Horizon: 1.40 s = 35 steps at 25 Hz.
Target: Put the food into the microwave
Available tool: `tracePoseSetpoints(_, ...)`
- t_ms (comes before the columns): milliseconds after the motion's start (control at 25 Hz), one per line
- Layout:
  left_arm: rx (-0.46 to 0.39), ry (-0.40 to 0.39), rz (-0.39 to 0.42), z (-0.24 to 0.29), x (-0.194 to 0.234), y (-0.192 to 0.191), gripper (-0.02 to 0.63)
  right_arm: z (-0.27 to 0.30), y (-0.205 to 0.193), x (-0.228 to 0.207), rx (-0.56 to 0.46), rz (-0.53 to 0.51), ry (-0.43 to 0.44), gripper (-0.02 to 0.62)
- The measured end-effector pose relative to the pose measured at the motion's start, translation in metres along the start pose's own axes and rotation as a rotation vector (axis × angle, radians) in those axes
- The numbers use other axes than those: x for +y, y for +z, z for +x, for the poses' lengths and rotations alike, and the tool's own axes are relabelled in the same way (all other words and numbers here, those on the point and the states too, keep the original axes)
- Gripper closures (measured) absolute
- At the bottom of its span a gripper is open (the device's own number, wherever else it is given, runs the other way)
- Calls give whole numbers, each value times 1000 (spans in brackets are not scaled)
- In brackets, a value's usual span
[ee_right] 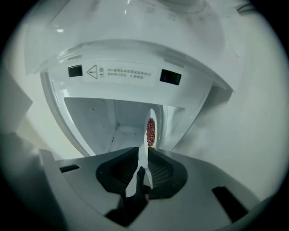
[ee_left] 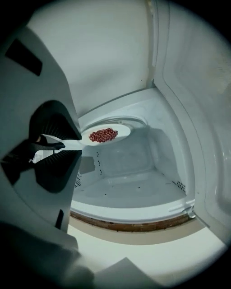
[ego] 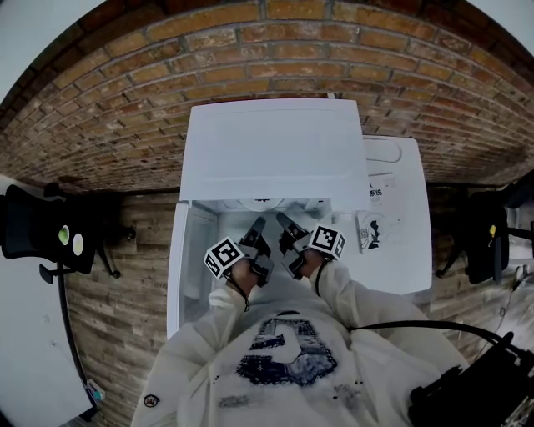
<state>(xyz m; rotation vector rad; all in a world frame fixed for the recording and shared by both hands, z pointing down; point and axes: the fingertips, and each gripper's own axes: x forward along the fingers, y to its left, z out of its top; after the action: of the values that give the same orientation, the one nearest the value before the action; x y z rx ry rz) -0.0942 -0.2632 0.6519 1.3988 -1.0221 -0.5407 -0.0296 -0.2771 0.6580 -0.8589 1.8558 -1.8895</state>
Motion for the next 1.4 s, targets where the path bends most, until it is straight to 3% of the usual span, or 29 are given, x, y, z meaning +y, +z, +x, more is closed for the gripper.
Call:
tracePoseSetpoints(360,2,-30,317,-37,-52,-13,544,-49,-5,37,23,-229,0,549)
tracePoseSetpoints(520,-14,-14,519,-54,-76,-15,571,-72,-5,55,30,-356,-10,563)
tracePoseSetpoints(920,-35,9,945,-93,-139,-29,595,-126,-11,121,-3,-822,-64,578)
tracePoseSetpoints(1160,-80,51,1121,-113,-161,-33,597,-150,-13,146,-53,-1001,-102,580)
tracePoseSetpoints(1400,-108,76,1200,-122,-168,-38,597,-159,-14,149,-67,-1073,-126,580)
